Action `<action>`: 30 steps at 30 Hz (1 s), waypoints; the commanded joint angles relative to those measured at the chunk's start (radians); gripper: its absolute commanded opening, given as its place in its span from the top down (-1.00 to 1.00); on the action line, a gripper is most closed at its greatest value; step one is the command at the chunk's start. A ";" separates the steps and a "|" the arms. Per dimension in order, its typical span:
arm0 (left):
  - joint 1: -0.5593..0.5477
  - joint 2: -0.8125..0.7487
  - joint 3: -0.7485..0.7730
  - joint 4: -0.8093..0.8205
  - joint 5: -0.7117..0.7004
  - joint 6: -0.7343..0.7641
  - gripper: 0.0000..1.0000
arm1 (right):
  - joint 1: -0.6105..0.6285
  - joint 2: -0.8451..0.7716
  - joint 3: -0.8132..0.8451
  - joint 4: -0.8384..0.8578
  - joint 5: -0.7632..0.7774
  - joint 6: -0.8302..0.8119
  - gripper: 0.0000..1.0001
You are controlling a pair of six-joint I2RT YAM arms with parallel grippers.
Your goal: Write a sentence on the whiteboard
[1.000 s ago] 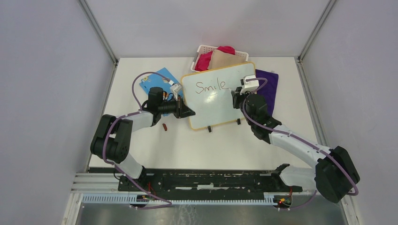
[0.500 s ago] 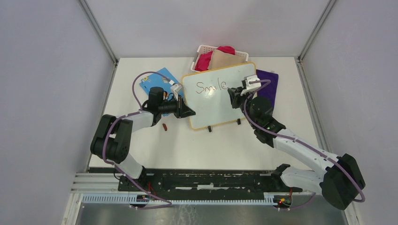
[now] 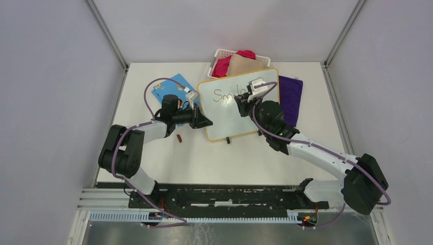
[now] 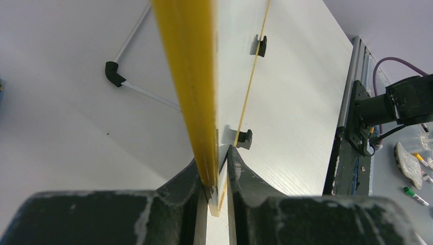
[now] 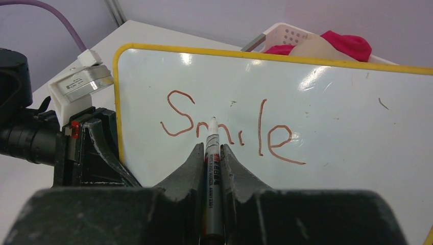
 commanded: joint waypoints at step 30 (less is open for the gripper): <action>-0.022 0.004 0.008 -0.101 -0.078 0.110 0.96 | -0.032 0.078 0.062 0.043 0.094 -0.010 1.00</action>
